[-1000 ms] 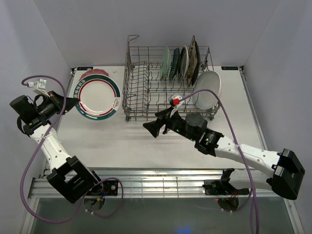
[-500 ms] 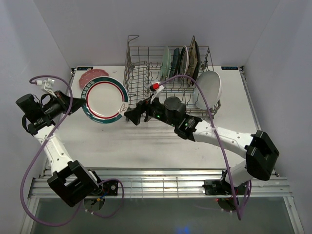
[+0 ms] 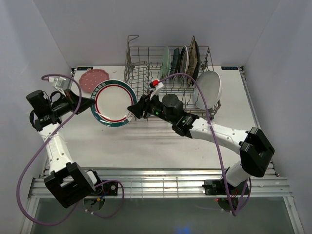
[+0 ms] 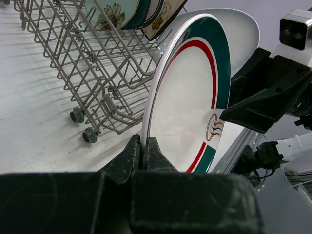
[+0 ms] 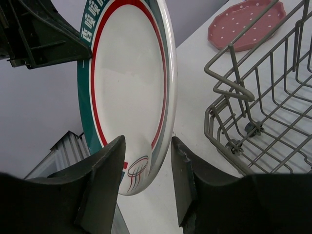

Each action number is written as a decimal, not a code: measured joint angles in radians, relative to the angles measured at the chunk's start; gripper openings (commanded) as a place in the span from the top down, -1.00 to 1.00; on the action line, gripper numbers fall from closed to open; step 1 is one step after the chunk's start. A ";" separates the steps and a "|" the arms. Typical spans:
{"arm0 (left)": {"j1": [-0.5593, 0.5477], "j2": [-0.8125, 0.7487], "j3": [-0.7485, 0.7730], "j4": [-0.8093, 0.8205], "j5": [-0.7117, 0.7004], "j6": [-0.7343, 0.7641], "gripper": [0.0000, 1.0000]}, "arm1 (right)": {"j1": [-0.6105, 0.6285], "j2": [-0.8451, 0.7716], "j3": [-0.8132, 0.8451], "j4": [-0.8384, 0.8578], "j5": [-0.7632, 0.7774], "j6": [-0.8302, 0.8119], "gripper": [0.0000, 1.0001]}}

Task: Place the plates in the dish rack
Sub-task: Pick up the plate at the center of the board, then insert the plate into the dish rack.

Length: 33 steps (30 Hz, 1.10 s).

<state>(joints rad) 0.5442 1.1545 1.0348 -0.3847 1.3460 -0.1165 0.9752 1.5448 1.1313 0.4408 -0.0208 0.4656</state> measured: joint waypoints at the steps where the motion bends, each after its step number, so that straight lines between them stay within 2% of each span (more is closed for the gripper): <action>1: -0.003 0.001 0.000 0.000 0.001 0.002 1.00 | 0.000 0.000 0.000 0.002 0.002 0.002 0.10; 3: -0.010 0.002 -0.001 0.000 0.002 0.008 1.00 | -0.002 0.000 0.000 0.005 0.003 0.007 0.35; 9: -0.021 0.003 -0.008 -0.003 0.007 0.025 1.00 | -0.007 0.000 0.000 0.004 0.027 0.030 0.76; 12: -0.028 0.003 -0.009 0.004 0.017 0.050 1.00 | -0.013 0.000 0.000 0.008 0.056 0.062 0.84; 14: -0.031 0.003 -0.009 0.005 0.016 0.058 0.92 | -0.014 -0.002 -0.001 0.011 0.064 0.078 0.84; 18: -0.035 0.004 -0.010 0.002 0.019 0.064 0.47 | -0.011 -0.012 -0.026 0.032 0.074 0.093 0.84; 20: -0.036 0.008 -0.010 -0.003 0.024 0.061 0.32 | -0.011 -0.018 -0.039 0.042 0.077 0.095 0.84; 21: -0.038 0.011 -0.011 -0.004 0.026 0.057 0.11 | -0.011 -0.021 -0.044 0.041 0.079 0.092 0.85; 23: -0.038 0.016 -0.011 -0.004 0.030 0.058 -0.15 | -0.011 -0.022 -0.052 0.034 0.080 0.089 0.85; 24: -0.038 0.018 -0.012 -0.005 0.031 0.056 -0.39 | -0.011 -0.023 -0.055 0.033 0.084 0.090 0.84; 28: -0.038 0.018 -0.013 -0.005 0.036 0.057 -0.67 | -0.011 -0.032 -0.072 0.029 0.113 0.096 0.84; 33: -0.038 0.018 -0.013 -0.004 0.042 0.058 -0.82 | -0.011 -0.066 -0.083 0.021 0.151 0.100 0.84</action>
<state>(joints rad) 0.5064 1.1725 1.0214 -0.3889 1.3880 -0.0582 0.9642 1.4792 1.0485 0.4618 0.1299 0.5652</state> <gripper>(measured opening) 0.885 0.114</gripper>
